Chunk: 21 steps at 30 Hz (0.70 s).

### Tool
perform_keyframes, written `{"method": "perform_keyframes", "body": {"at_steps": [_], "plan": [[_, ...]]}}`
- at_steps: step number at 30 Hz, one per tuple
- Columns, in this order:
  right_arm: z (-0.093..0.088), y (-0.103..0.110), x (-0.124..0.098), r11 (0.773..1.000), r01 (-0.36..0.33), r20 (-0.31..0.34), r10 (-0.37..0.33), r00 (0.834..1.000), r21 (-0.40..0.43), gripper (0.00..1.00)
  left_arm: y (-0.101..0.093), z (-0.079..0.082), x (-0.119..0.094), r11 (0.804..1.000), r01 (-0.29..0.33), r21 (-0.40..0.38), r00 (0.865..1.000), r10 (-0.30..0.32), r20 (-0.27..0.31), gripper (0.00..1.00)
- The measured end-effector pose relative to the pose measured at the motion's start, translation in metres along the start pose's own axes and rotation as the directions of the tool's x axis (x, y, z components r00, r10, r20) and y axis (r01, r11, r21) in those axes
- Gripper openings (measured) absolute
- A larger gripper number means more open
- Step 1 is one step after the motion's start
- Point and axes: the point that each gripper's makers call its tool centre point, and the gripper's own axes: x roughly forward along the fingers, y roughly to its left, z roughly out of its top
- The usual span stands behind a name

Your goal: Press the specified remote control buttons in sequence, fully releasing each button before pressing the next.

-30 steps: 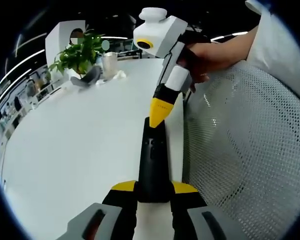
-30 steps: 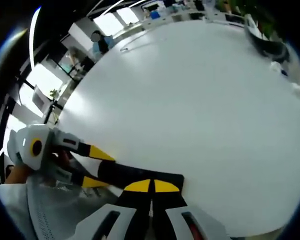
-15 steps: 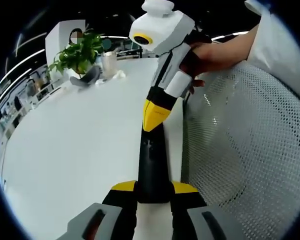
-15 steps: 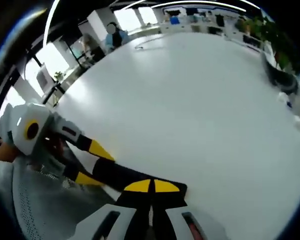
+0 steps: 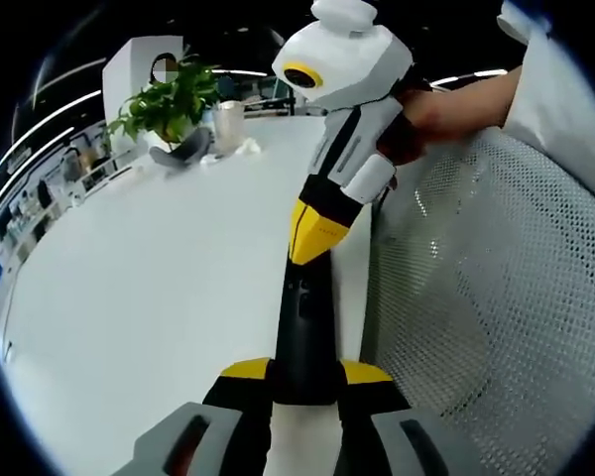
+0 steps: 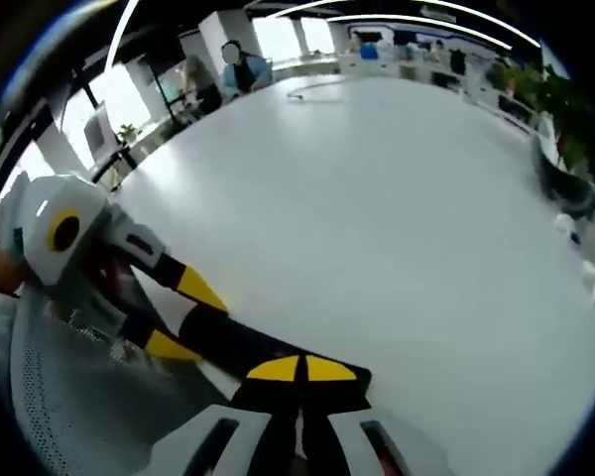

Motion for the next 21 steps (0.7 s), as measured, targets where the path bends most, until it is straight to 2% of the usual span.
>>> {"method": "perform_keyframes", "body": {"at_steps": [2, 4, 7, 10, 15, 21], "plan": [[-0.0004, -0.0007, 0.0004, 0.999, 0.006, -0.017, -0.007, 1.000, -0.052, 0.00, 0.0002, 0.0004, 0.0001, 1.000, -0.012, -0.012, 1.000, 0.012, -0.006, 0.24], [-0.0001, 0.0006, 0.0008, 0.999, 0.011, -0.047, -0.014, 0.999, -0.052, 0.00, 0.0003, 0.0001, 0.0004, 0.999, -0.025, -0.022, 1.000, 0.024, -0.010, 0.24], [-0.0008, 0.0006, 0.0013, 0.996, 0.014, -0.131, -0.026, 0.991, -0.089, 0.00, 0.0004, -0.0002, -0.0002, 0.998, -0.040, -0.039, 0.999, 0.039, -0.013, 0.25], [-0.0003, 0.0021, 0.0022, 0.994, 0.019, -0.164, -0.036, 0.986, -0.106, 0.00, -0.0003, -0.0001, -0.0010, 0.996, -0.061, -0.064, 0.998, 0.060, -0.021, 0.25], [-0.0040, 0.0023, 0.0001, 0.994, 0.036, -0.168, -0.054, 0.984, -0.105, 0.00, -0.0080, -0.0005, 0.0002, 0.994, -0.079, -0.070, 0.996, 0.075, -0.046, 0.24], [-0.0027, 0.0006, 0.0004, 0.995, 0.034, -0.138, -0.046, 0.989, -0.090, 0.00, -0.0055, -0.0002, -0.0002, 0.993, -0.084, -0.080, 0.996, 0.081, -0.042, 0.24]]}}
